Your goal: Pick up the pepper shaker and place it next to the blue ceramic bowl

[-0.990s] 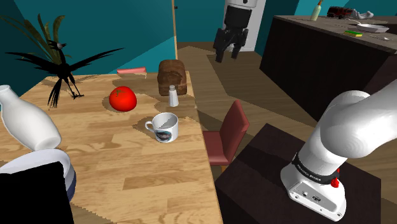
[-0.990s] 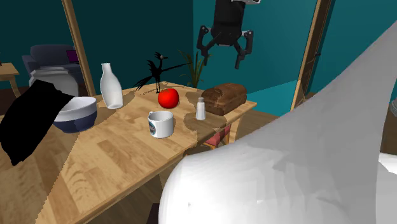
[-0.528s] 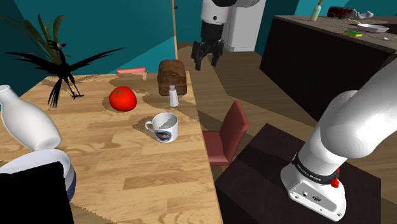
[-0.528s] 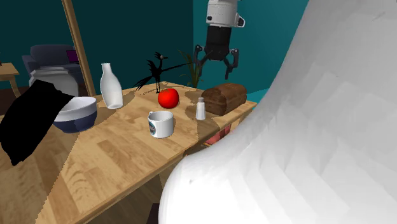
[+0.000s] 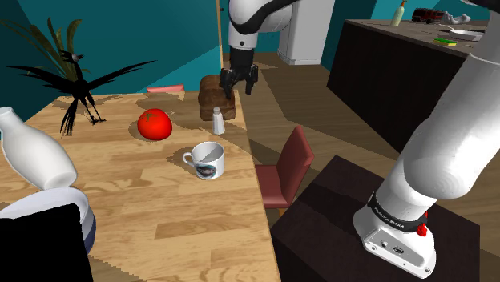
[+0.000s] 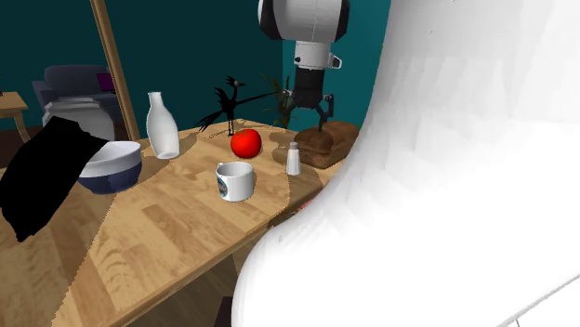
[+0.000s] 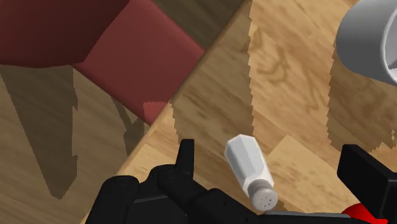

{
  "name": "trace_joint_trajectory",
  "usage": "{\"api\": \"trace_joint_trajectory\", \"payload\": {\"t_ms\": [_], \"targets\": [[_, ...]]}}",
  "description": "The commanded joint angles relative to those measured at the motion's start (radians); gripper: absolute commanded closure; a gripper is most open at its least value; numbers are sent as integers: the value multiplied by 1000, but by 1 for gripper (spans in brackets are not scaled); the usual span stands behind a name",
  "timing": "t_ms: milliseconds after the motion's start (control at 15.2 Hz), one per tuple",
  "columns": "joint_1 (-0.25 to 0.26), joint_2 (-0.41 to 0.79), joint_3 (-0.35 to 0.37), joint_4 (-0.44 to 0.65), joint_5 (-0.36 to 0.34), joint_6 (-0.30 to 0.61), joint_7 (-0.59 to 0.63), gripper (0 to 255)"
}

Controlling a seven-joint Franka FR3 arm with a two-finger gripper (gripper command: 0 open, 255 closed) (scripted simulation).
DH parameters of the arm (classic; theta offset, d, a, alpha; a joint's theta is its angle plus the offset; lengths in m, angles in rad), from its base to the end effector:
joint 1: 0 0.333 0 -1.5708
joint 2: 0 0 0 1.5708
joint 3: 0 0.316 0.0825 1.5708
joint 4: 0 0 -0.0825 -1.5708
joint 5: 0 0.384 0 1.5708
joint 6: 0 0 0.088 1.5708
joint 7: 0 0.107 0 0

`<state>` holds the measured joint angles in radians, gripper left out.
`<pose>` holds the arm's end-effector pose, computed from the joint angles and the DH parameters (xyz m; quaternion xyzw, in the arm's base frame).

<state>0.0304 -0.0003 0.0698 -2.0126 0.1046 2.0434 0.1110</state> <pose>0.5529 0.0614 0.4556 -0.9984 0.0285 -0.0105 0.0483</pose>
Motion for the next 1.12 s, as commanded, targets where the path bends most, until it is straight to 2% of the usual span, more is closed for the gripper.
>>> {"api": "trace_joint_trajectory", "payload": {"t_ms": [0, 462, 1056], "targets": [[5, 92, 5, 75, -5, 10, 13, 0], [21, 363, 9, 324, -22, 6, 38, 0], [27, 402, 10, 277, -22, 92, 38, 0]]}}
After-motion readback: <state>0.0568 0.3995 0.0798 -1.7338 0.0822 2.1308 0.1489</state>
